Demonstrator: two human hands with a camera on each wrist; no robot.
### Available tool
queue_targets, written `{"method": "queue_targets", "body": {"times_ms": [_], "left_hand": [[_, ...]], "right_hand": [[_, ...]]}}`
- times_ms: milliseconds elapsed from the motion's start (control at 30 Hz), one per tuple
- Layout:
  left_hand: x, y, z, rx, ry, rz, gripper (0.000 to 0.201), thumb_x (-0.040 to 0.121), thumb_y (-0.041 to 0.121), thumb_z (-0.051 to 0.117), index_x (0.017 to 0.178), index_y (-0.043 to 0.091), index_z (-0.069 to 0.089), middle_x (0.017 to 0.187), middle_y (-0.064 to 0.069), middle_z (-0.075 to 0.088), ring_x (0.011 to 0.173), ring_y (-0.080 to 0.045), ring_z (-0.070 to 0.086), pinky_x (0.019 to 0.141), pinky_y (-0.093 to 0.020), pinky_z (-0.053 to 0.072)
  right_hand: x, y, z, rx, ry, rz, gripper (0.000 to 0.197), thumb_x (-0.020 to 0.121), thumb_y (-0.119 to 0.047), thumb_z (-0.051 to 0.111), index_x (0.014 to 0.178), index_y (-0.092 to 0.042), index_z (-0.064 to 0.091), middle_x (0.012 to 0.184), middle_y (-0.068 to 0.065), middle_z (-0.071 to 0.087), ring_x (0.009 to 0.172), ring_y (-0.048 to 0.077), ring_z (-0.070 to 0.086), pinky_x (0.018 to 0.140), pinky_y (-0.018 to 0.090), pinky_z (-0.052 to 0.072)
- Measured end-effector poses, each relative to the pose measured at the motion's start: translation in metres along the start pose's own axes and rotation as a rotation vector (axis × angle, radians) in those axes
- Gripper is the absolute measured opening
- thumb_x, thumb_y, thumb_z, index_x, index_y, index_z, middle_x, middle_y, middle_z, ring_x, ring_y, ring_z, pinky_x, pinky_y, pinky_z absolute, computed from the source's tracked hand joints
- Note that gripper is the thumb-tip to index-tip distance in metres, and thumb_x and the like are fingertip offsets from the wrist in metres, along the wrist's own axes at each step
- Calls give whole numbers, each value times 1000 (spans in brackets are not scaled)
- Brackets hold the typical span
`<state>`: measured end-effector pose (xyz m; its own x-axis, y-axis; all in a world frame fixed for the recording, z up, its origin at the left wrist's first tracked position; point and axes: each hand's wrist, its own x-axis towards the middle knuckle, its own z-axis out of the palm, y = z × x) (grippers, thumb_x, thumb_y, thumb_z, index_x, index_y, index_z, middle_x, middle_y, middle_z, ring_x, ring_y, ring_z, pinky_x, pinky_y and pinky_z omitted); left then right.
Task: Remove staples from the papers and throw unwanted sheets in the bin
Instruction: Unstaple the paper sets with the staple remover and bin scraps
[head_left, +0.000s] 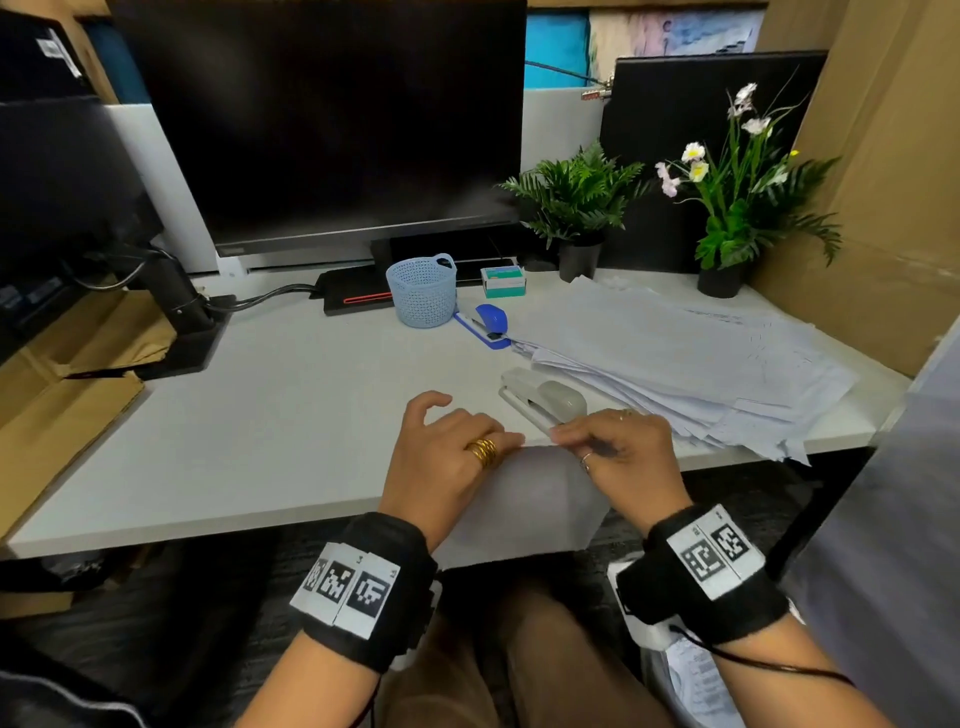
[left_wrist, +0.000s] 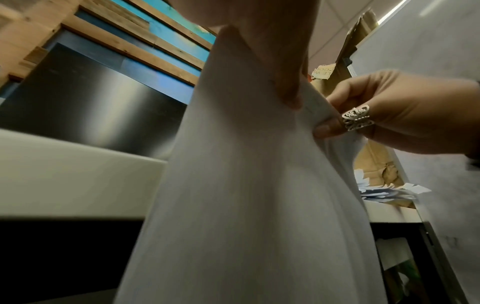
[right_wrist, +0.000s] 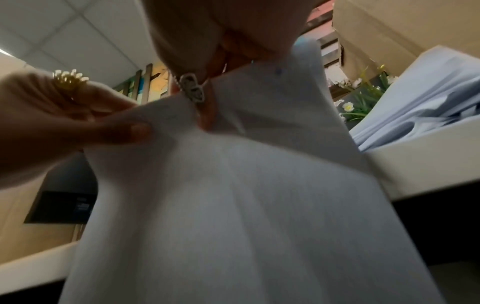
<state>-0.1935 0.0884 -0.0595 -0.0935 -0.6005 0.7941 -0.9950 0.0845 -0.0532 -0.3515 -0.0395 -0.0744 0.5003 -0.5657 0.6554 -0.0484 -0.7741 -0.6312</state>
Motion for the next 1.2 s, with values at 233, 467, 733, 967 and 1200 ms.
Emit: {"method": "queue_targets", "body": {"times_ms": [233, 467, 733, 967, 1200], "left_hand": [[-4, 11, 6, -51, 109, 8, 33, 92, 31, 55, 70, 18, 75, 70, 9, 68, 71, -7, 49, 98, -17, 21], [1, 19, 17, -92, 110, 69, 24, 89, 28, 59, 76, 18, 76, 73, 5, 69, 68, -9, 53, 89, -23, 29], [24, 53, 61, -218, -220, 26, 35, 88, 45, 51, 111, 22, 66, 103, 2, 65, 99, -13, 50, 87, -31, 30], [70, 100, 121, -312, -524, 62, 51, 92, 50, 37, 128, 20, 56, 135, -8, 49, 123, -26, 43, 96, -37, 33], [59, 106, 163, -214, -654, 64, 66, 85, 62, 25, 140, 28, 38, 149, -7, 32, 133, -25, 29, 103, -44, 29]], "right_hand": [[-14, 3, -13, -193, 235, -501, 20, 78, -1, 62, 68, -10, 76, 88, 0, 73, 81, 14, 69, 69, 31, 50], [-13, -8, -32, -435, 49, -327, 22, 72, -9, 55, 77, -22, 72, 80, -11, 72, 74, 10, 65, 63, 26, 47], [-36, 22, -98, -836, -500, 338, 51, 84, -3, 47, 117, -39, 62, 104, 0, 68, 101, 22, 59, 70, 26, 37], [-87, 76, -169, -979, -365, 805, 39, 82, 0, 50, 107, -22, 69, 101, 10, 69, 100, 31, 59, 79, 33, 46], [-132, 133, -161, -948, -339, 1022, 39, 81, -6, 50, 109, -24, 69, 106, 11, 68, 102, 32, 61, 82, 34, 49]]}}
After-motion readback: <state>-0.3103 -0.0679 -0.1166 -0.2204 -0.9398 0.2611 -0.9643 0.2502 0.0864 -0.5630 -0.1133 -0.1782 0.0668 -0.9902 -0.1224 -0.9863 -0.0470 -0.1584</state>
